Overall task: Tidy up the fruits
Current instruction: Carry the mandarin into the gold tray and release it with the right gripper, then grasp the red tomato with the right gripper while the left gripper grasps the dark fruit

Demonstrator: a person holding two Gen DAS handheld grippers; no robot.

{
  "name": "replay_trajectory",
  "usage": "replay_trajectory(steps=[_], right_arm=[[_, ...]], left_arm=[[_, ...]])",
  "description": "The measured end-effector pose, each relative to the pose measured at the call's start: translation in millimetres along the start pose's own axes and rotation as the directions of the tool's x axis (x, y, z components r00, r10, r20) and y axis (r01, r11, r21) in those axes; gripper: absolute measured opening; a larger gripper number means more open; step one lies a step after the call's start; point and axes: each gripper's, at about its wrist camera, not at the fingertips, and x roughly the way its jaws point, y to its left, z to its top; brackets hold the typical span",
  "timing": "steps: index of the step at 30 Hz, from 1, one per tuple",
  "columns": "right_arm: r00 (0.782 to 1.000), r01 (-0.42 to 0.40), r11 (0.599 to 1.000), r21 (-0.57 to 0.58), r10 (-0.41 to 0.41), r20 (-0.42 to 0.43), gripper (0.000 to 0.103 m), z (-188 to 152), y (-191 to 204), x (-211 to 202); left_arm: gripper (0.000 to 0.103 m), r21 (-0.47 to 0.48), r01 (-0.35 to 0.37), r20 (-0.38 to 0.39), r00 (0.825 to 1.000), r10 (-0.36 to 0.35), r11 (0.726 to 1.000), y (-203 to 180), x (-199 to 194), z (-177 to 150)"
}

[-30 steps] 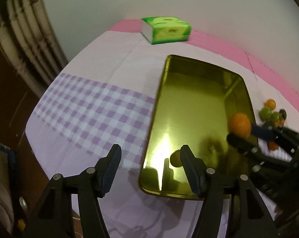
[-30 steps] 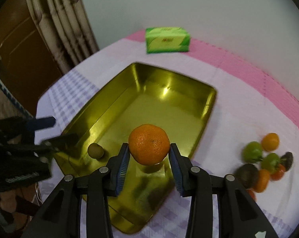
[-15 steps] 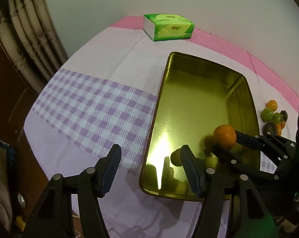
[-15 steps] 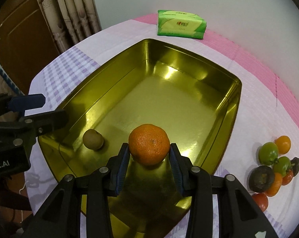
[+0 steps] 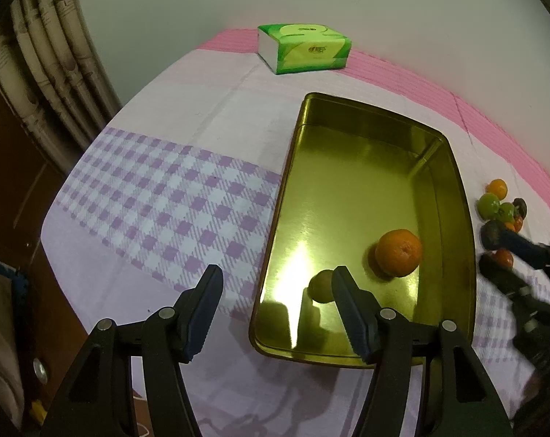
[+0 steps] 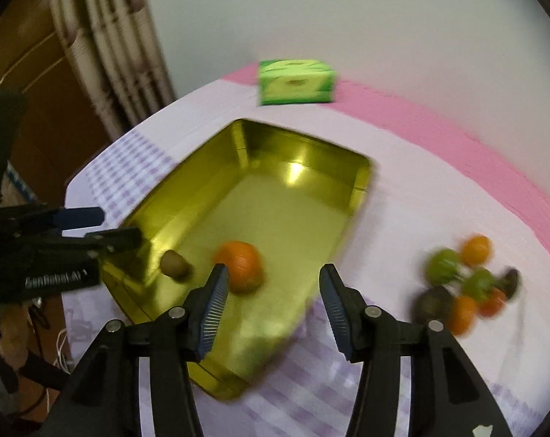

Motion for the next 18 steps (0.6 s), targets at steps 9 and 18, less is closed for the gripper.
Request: replay_trajectory(steps=[9,18], right_arm=[[0.986,0.157,0.978,0.141,-0.147,-0.075,0.049,-55,-91,-14],[0.991,0.126,0.977,0.171,-0.117,-0.064,0.049,-66,-100,4]], left_arm=[[0.063,0.056,0.035,0.010,0.999,-0.036,0.998,-17,-4,-3],[0.063,0.135,0.070,0.036,0.997,-0.075,0.988,-41,-9,-5]])
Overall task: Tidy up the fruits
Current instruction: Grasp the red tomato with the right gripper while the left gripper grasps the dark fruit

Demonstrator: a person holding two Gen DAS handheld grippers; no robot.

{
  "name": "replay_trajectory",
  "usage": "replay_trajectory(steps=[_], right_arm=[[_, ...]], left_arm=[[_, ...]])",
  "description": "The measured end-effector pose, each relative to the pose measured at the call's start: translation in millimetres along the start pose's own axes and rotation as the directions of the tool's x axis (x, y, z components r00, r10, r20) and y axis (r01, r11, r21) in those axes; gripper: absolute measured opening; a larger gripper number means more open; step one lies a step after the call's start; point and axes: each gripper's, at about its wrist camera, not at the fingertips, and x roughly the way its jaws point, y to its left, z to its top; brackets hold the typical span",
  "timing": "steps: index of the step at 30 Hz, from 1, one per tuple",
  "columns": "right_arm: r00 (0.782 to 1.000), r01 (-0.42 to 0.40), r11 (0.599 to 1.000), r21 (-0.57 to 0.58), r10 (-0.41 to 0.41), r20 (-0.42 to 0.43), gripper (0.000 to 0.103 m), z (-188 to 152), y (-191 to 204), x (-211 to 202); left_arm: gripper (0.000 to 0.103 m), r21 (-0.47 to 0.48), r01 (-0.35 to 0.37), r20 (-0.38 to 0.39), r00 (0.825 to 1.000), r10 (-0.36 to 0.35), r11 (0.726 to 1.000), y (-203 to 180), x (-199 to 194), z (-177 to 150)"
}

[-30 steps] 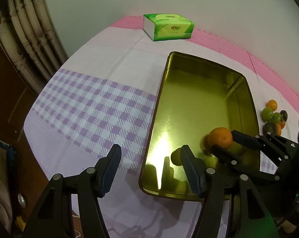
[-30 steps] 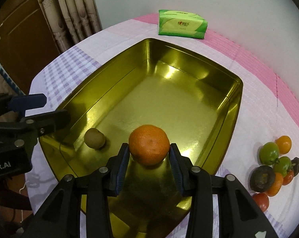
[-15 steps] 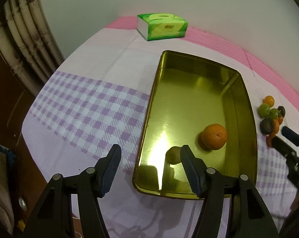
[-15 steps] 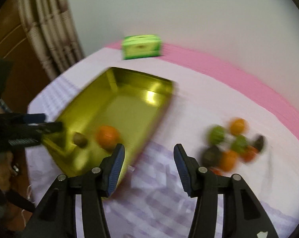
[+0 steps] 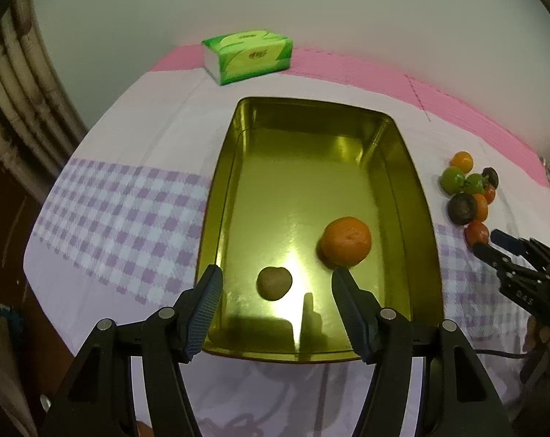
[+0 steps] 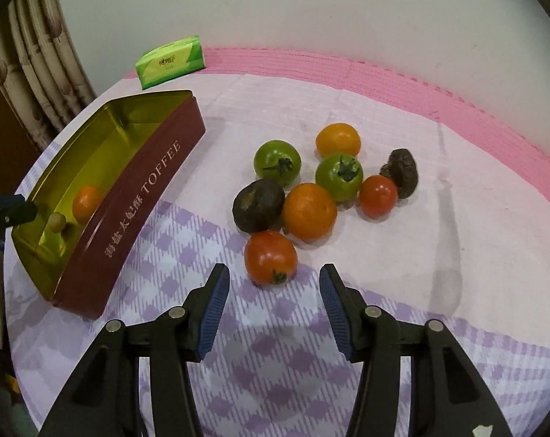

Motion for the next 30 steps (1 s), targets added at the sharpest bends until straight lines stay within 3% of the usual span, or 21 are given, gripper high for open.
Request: replay_trajectory(steps=[7,12,14,16,24,30], right_arm=[[1.000,0.008,1.000,0.005,-0.008,0.008,0.048,0,-1,13],[1.000,0.001,1.000,0.004,-0.001,0.026,0.039,1,-3,15],[0.999,-0.005,1.000,-0.004,0.005,0.033,0.029,0,-3,14],[0.999,-0.002,1.000,0.005,0.002,0.040,0.029,-3,-8,10],[0.988,0.139,0.977,0.161,-0.149,0.050,0.029,-20,-86,-7],[0.980,0.164,0.964,0.212,-0.183,0.076,0.030,-29,-115,-10]], left_arm=[[0.063,0.014,0.021,-0.019,1.000,-0.021,1.000,-23,3,3],[0.063,0.061,0.061,-0.014,0.998,-0.060,0.996,-61,5,16],[0.063,0.087,0.083,-0.012,0.997,-0.083,0.993,-81,6,21],[0.063,0.115,0.106,-0.015,0.994,-0.105,0.988,-101,9,24],[0.063,0.206,0.191,-0.075,0.981,-0.179,0.960,-169,37,25],[0.063,0.231,0.215,-0.105,0.975,-0.195,0.949,-192,55,29]])
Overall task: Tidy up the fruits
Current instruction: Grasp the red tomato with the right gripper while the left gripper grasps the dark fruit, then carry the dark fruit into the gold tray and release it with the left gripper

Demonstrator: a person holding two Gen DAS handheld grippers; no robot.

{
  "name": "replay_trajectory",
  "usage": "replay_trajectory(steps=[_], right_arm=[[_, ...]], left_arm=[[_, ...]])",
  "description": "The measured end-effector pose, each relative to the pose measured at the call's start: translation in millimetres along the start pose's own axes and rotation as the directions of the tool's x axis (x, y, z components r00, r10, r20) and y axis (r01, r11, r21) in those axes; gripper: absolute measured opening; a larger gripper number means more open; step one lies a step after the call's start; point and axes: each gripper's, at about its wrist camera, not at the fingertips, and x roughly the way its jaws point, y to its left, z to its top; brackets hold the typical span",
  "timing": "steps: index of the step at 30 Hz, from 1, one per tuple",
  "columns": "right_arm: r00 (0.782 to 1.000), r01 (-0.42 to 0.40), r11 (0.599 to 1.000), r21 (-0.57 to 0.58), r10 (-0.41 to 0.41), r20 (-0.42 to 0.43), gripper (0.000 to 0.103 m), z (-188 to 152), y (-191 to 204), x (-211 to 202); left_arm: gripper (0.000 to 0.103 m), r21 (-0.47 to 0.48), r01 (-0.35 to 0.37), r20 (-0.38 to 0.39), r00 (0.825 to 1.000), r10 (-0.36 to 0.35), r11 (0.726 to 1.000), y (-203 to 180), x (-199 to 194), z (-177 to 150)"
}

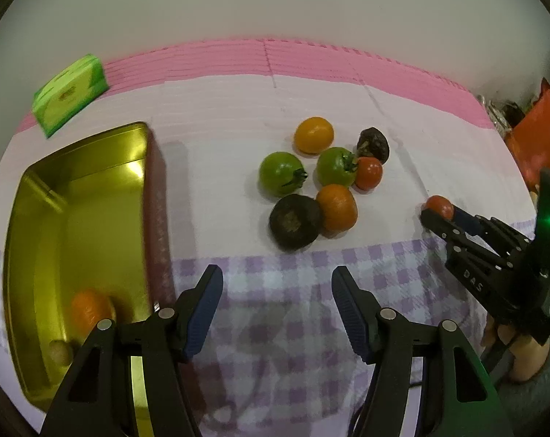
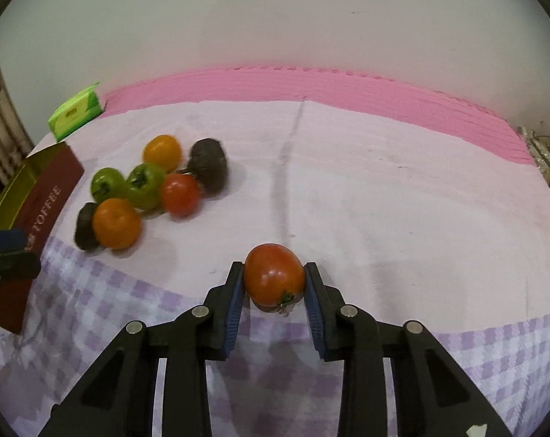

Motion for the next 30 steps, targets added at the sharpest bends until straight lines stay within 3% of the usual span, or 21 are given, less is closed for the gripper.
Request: replay_trajectory(steps=[15,17,30], right_arm=[[0.999,0.015,1.000,-0.017,-0.014,0.028,0.031,-3,3,0],[0.999,0.015,1.000,-0.017,-0.014,0.029,0.031,-4,2,0],[1.000,0.015,1.000,-0.016,-0.014,0.027,0.031,-3,3,0]], left_arm=[[0.048,0.021,0.032,-0.041,0.999,-0.031,0.999,-7,41,24],[0.037,0.035,0.019,-0.043,0.999,-0.017,0.999,-10,44,25],[0.035,-0.008,0.034,-0.038,0.999,-0.034,0.999,10,4,3]])
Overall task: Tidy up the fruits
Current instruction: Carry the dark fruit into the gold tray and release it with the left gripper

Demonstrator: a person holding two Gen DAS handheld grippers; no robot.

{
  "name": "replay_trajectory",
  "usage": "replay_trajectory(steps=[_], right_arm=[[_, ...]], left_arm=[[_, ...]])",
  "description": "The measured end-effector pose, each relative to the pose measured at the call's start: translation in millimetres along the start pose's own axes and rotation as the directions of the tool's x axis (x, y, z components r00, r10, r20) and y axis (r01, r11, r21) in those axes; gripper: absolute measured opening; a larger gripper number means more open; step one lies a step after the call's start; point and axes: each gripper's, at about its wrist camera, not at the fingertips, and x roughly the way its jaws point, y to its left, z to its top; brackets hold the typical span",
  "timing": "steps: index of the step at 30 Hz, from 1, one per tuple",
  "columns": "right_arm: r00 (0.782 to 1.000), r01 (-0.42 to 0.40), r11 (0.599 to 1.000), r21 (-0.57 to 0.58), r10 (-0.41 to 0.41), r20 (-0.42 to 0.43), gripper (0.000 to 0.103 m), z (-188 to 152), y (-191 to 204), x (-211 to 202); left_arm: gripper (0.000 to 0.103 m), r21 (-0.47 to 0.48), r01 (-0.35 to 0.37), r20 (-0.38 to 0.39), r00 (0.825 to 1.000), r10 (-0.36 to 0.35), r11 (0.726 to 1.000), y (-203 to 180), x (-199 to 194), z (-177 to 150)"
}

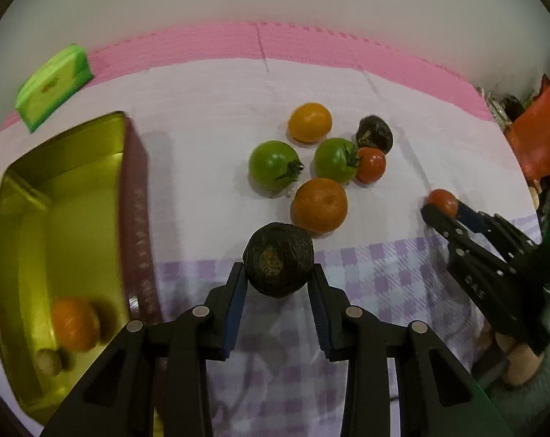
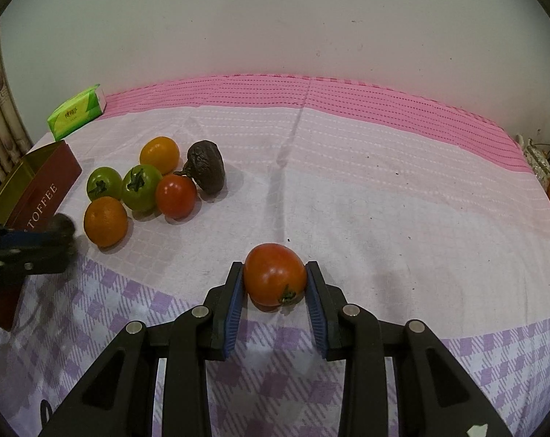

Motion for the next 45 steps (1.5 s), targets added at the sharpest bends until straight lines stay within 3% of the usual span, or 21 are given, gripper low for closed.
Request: replay_trajectory(steps=[7,10,16,20,34,45], right_arm=[[1.000,0.001,1.000,0.000,-0.001,0.000,0.031,0,0,0],[1.000,0.001,1.000,0.001,-0.001,-0.001,0.031,0,0,0],[1.000,0.003,1.000,0.000,-0.003,-0.001,0.031,0,0,0],[1.000,0.007,1.000,-0.003,-0.007,-0.001,0.031,0,-1,0],[1.000,0.010,1.000,-0.004,-0.010,-0.002,0.031,0,2,0],[1.000,0.013,1.000,-0.008,-0.013,-0.002,0.031,0,1,1]], left_arm=[[0.035,-0.057,-0.045,0.075,0.996,0.050,0.997,39,-45,-5],[0.035,-0.106,-0.117,0.095,0.987,0.127,0.987,73,-60,-6],[0.035,-0.216,-0.200,0.062,0.974,0.218,0.956,140,-61,-17],[0.035,-0.250,-0.216,0.016,0.974,0.228,0.944,164,-50,-28],[0.035,-0.279,-0.229,-0.072,0.973,0.217,0.933,181,-25,-40],[0.036,-0.274,-0.228,-0.079,0.974,0.214,0.934,182,-22,-40]])
